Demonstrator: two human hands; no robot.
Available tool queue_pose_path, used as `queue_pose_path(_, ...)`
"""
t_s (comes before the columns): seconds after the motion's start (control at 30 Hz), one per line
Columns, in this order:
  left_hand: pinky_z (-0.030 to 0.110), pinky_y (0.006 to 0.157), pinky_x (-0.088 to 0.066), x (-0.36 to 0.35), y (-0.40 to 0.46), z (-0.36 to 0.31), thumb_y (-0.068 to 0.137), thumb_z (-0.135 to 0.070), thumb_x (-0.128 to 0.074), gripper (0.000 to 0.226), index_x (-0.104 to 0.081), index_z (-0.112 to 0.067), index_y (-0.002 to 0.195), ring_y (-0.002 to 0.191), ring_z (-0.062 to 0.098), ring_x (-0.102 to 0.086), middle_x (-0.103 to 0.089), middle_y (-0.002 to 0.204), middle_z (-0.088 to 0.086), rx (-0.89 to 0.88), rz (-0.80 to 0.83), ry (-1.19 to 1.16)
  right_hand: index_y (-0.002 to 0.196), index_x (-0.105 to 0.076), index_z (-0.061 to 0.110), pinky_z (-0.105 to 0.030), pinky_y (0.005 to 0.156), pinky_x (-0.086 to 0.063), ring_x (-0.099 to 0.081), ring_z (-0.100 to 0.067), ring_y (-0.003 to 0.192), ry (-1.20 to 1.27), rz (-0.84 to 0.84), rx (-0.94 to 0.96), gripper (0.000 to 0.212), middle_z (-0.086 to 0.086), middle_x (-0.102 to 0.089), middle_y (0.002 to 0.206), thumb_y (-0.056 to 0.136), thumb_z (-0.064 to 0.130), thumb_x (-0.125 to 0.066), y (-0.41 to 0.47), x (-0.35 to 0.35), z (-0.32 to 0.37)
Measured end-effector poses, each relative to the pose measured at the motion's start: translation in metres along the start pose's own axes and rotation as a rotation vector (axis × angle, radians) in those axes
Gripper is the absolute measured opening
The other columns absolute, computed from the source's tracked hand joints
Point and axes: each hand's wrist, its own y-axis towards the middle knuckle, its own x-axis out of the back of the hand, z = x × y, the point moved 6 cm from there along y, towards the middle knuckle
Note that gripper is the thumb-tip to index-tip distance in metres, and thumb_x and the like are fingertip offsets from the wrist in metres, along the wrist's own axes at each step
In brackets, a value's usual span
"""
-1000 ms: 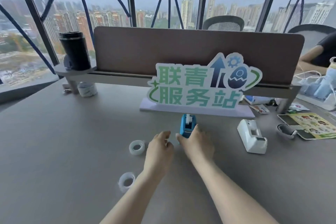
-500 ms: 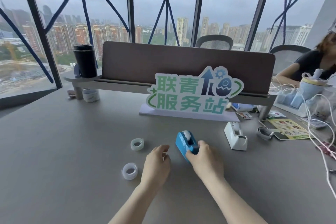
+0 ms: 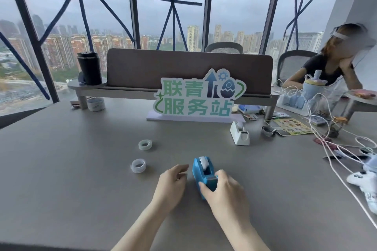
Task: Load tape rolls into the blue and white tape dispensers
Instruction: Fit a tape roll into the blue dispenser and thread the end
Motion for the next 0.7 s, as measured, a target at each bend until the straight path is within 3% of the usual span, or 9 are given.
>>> queue_pose_path(0.23,0.029,0.097,-0.050,-0.008,0.003,-0.002,0.078,0.007,-0.048,0.045,-0.073,-0.018,0.106,0.101,0.012,-0.069,-0.075,0.102,-0.002,-0.010,0.079,-0.026,0.097,-0.050,0.016,-0.030,0.062,-0.037,-0.064,-0.023,0.087,0.015,0.011,0.019,0.050,0.000,-0.062,0.095,0.077,0.059,-0.066,-0.017,-0.009,0.003)
queue_pose_path(0.43,0.027,0.097,-0.051,-0.009,0.009,0.001,0.079,0.011,-0.043,0.049,-0.071,-0.015,0.109,0.100,0.008,-0.070,-0.075,0.108,0.003,-0.012,0.172,-0.079,0.103,-0.048,0.021,-0.030,0.065,-0.041,-0.062,-0.021,0.089,0.046,0.086,0.035,0.056,0.005,-0.056,0.099,0.075,0.069,-0.059,-0.008,-0.013,-0.002)
queue_pose_path(0.57,0.036,0.100,-0.051,-0.008,0.013,0.007,0.074,0.004,-0.045,0.049,-0.073,-0.019,0.107,0.102,0.010,-0.070,-0.076,0.107,-0.001,-0.016,0.234,-0.141,0.113,-0.058,0.027,-0.033,0.079,-0.049,-0.061,-0.018,0.099,0.134,0.132,0.083,0.039,0.008,-0.064,0.108,0.088,0.056,-0.052,0.025,-0.006,-0.016)
queue_pose_path(0.7,0.031,0.095,-0.052,-0.009,0.016,0.005,0.076,0.006,-0.043,0.051,-0.068,-0.015,0.116,0.105,0.015,-0.069,-0.073,0.113,0.002,-0.008,0.278,-0.211,0.140,-0.043,0.026,-0.034,0.107,-0.039,-0.042,-0.012,0.132,0.080,0.355,0.232,0.057,0.009,-0.048,0.144,0.087,0.039,-0.060,0.061,-0.011,-0.011)
